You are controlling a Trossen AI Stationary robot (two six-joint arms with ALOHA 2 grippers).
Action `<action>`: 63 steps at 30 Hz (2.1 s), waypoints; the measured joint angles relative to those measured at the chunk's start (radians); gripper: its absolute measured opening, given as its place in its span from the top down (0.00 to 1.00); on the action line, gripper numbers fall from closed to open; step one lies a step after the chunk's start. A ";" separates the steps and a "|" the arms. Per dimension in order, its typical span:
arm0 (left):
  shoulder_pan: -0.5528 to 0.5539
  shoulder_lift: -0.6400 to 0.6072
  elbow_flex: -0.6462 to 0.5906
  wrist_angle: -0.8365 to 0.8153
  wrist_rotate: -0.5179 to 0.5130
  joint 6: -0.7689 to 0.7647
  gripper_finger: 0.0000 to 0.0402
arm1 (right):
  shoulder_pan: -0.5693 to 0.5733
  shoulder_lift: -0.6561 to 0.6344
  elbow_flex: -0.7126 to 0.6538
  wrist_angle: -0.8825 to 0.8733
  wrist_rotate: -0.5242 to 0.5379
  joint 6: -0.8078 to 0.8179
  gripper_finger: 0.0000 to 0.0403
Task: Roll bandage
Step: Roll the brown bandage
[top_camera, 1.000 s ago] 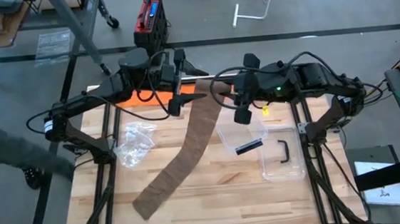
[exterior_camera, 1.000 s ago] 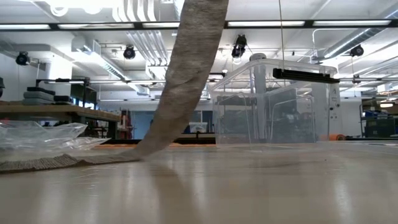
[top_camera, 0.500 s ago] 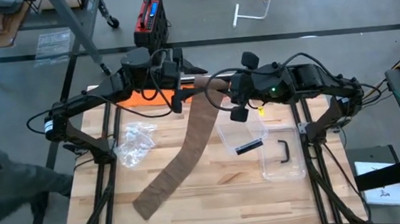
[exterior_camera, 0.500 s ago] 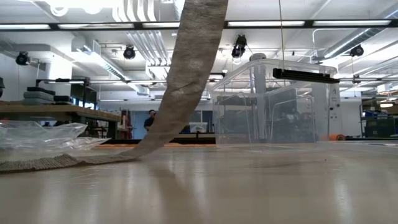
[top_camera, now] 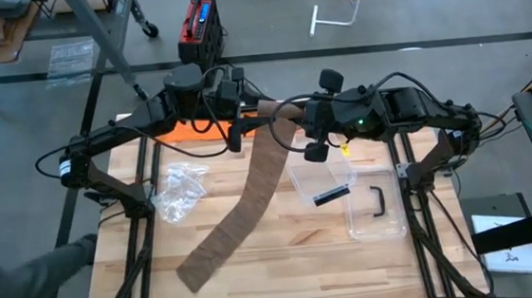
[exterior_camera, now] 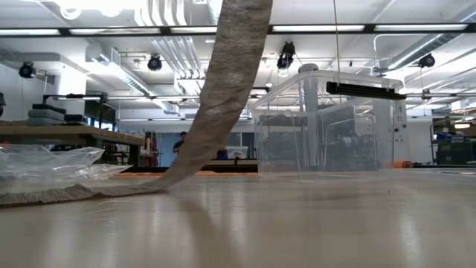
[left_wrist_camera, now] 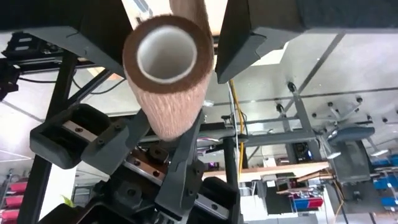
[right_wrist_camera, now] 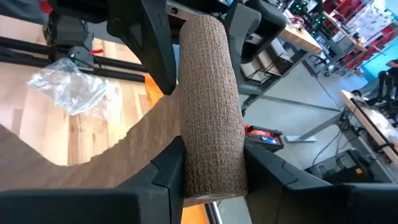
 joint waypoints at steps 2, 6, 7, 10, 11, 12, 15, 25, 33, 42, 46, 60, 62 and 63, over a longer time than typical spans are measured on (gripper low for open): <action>0.000 0.000 0.000 -0.006 0.003 0.000 0.52 | 0.000 0.000 0.000 0.000 0.004 0.001 0.71; 0.000 -0.008 0.000 -0.036 0.004 0.042 0.52 | 0.000 0.000 0.000 0.000 0.029 -0.005 0.72; 0.000 -0.010 0.000 -0.044 0.004 0.048 0.52 | 0.000 0.000 0.000 0.000 0.029 -0.008 0.72; 0.000 -0.017 0.000 -0.068 0.004 0.050 0.50 | 0.000 0.000 0.000 -0.001 0.029 -0.012 0.71; 0.001 -0.018 0.000 -0.073 0.004 0.049 0.49 | 0.000 0.000 0.000 -0.001 0.030 -0.017 0.71; 0.002 -0.021 0.000 -0.084 0.004 0.045 0.48 | 0.000 0.000 0.000 -0.001 0.033 -0.019 0.71; 0.007 -0.030 0.000 -0.104 0.004 0.044 0.44 | 0.000 0.000 0.000 -0.001 0.055 -0.021 0.72; 0.019 -0.036 0.000 -0.103 0.005 0.002 0.34 | 0.000 0.000 0.000 0.000 0.052 -0.027 0.72; 0.020 -0.036 0.000 -0.074 0.065 -0.098 0.30 | 0.002 0.001 -0.004 0.000 0.045 -0.039 0.72; 0.020 -0.031 0.000 -0.023 0.066 -0.241 0.33 | 0.002 0.001 -0.006 0.000 0.045 -0.052 0.72; 0.019 -0.024 0.000 0.013 0.066 -0.320 0.36 | 0.002 0.001 -0.006 0.000 0.045 -0.061 0.73; 0.019 -0.002 0.000 0.006 0.091 -0.431 0.49 | 0.002 0.002 -0.011 -0.003 0.052 -0.096 0.74; 0.019 -0.002 0.000 0.009 0.091 -0.430 0.51 | 0.002 0.002 -0.011 -0.001 0.052 -0.105 0.73; 0.019 -0.002 0.000 0.010 0.091 -0.430 0.51 | 0.002 0.002 -0.011 -0.001 0.052 -0.106 0.73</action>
